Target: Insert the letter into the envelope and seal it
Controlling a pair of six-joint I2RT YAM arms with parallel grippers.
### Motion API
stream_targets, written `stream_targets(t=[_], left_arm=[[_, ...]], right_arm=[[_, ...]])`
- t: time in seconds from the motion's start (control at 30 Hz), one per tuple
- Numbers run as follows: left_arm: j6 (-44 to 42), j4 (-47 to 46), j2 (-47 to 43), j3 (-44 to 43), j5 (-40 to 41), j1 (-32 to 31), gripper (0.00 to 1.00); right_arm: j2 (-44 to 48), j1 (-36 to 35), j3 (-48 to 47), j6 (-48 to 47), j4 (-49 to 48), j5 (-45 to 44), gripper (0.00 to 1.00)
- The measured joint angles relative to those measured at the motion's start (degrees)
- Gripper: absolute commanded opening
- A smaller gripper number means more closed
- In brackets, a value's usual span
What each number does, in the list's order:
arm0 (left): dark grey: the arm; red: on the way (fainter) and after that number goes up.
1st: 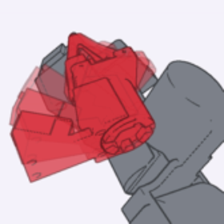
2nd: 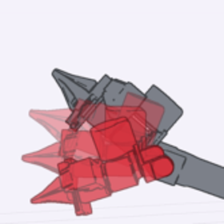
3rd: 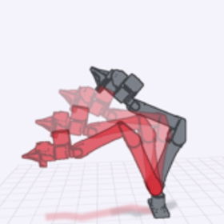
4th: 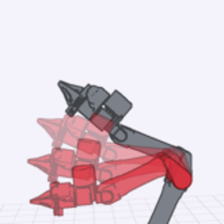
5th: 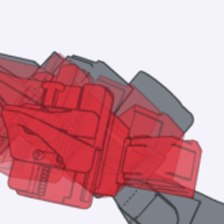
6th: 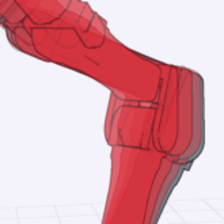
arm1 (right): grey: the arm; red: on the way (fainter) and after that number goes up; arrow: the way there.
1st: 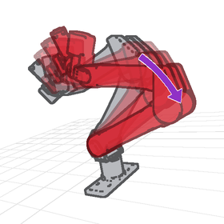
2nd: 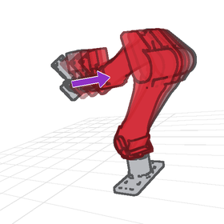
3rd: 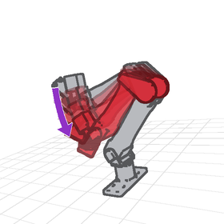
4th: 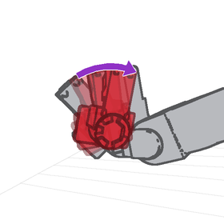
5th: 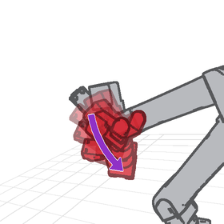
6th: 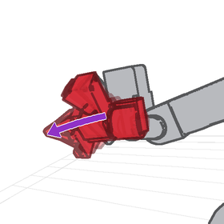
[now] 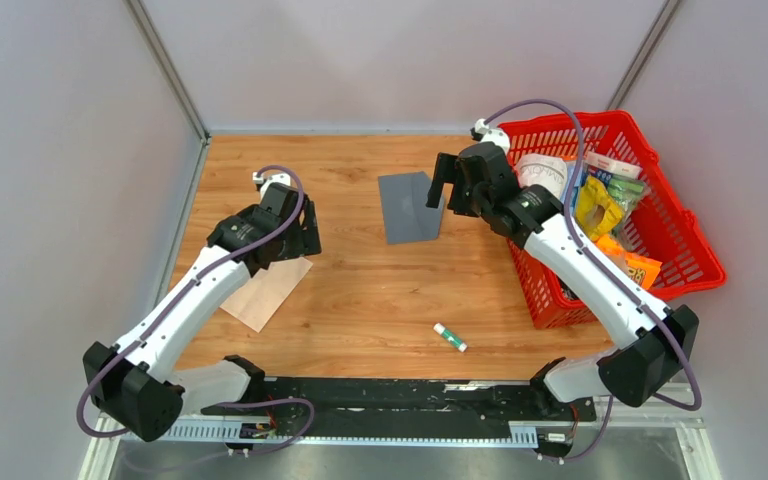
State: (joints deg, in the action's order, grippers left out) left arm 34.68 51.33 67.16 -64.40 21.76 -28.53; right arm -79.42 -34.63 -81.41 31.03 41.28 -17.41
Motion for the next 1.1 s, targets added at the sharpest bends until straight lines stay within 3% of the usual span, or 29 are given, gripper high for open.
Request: stream_targets(t=[0.3,0.5,0.7,0.87,0.97,1.1], left_arm=[[3.0,1.7,-3.3,0.0,2.0,0.0,0.92],[9.3,4.3,-4.6,1.1,3.0,1.8,0.91],[17.5,6.5,-7.9,12.7,1.2,12.2,0.9],[20.5,6.0,-10.0,23.8,-2.6,25.2,0.89],[20.4,3.0,-7.5,25.9,-3.7,31.7,0.87],[17.8,-2.4,-0.9,23.5,-3.7,33.8,0.86]], right_arm=[[-0.1,0.0,0.0,-0.2,0.0,0.1,1.0],[-0.1,0.0,0.0,-0.4,0.0,0.7,1.0],[-0.1,-0.1,3.1,-0.2,-1.4,2.2,1.0],[-0.1,-0.1,6.2,0.2,-1.8,4.2,1.0],[-0.1,-0.1,6.4,0.2,-2.3,5.0,1.0],[-0.1,-0.1,6.5,0.2,-3.1,5.9,1.0]])
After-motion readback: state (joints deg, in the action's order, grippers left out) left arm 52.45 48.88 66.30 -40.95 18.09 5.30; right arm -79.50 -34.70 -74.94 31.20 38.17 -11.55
